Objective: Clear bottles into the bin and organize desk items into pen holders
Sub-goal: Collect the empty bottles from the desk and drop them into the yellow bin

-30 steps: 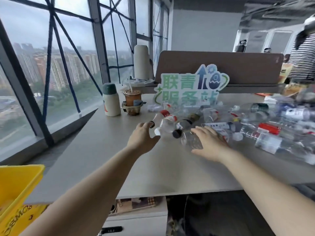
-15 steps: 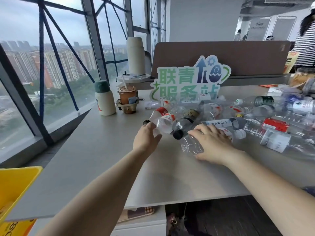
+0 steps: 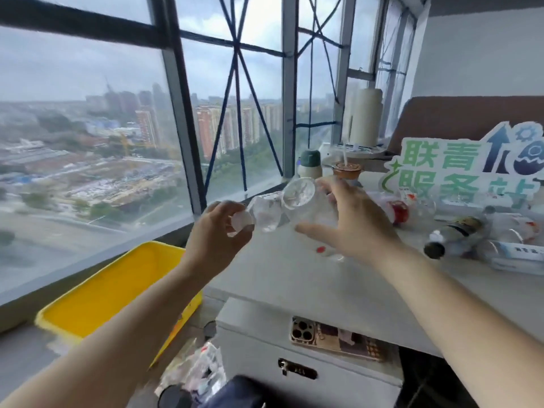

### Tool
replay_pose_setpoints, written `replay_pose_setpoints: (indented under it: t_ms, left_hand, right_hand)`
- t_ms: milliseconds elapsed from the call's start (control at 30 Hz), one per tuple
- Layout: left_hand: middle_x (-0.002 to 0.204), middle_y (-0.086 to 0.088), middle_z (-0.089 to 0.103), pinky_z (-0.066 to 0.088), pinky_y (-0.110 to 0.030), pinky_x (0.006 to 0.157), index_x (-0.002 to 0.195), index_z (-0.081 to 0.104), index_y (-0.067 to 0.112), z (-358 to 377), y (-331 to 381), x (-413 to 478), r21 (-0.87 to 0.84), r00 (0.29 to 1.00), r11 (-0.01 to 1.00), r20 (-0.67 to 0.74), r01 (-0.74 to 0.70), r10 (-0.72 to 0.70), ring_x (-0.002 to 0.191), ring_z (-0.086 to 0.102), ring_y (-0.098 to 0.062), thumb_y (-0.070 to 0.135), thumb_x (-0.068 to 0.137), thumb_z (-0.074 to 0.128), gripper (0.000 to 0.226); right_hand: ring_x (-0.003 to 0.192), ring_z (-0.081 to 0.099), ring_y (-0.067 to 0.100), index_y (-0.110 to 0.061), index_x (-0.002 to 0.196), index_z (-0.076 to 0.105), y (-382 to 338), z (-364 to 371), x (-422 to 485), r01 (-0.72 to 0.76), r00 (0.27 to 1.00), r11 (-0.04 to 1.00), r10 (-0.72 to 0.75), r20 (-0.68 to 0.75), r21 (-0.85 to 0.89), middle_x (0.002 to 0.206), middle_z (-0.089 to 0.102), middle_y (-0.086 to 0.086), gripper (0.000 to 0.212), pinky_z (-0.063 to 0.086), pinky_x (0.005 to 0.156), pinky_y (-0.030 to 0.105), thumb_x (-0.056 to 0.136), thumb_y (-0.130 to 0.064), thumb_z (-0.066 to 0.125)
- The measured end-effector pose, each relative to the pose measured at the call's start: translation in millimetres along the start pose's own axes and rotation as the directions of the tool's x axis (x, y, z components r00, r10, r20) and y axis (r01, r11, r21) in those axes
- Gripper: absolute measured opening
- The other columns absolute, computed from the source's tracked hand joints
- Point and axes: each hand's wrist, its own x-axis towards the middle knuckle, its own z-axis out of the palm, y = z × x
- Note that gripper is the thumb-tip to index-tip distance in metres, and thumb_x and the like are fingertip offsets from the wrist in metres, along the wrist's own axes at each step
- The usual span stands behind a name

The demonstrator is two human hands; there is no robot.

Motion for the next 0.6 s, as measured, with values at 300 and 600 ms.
replay_pose_setpoints:
  t_ms: [300, 600]
  left_hand:
    - [0.099, 0.002, 0.056, 0.053, -0.013, 0.072, 0.109, 0.065, 0.008, -161.7, -79.0, -28.9, 0.156, 0.938, 0.987, -0.346, 0.029, 0.028, 0.08, 0.063, -0.015, 0.015, 0.08, 0.075, 0.032]
    - [0.153, -0.014, 0.028, 0.036, -0.033, 0.106, 0.148, 0.027, 0.011, -226.3, -189.6, 20.2, 0.511, 0.932, 0.792, -0.304, 0.334, -0.197, 0.134, 0.039, -0.032, 0.028, 0.091, 0.061, 0.069]
  right_hand:
    - [0.105, 0.056, 0.003, -0.026, 0.124, 0.045, -131.4, 95.2, 73.0, 0.247, 0.967, 0.736, -0.148, -0.206, 0.63, 0.111, 0.051, -0.026, 0.071, 0.05, 0.085, 0.02, 0.067, -0.061, 0.069]
    - [0.134, 0.037, 0.018, -0.014, 0.148, 0.018, -209.8, 233.7, 174.5, 0.166, 0.978, 0.713, -0.21, -0.018, 0.681, 0.151, 0.031, 0.004, 0.089, 0.042, 0.104, 0.029, 0.082, -0.049, 0.065]
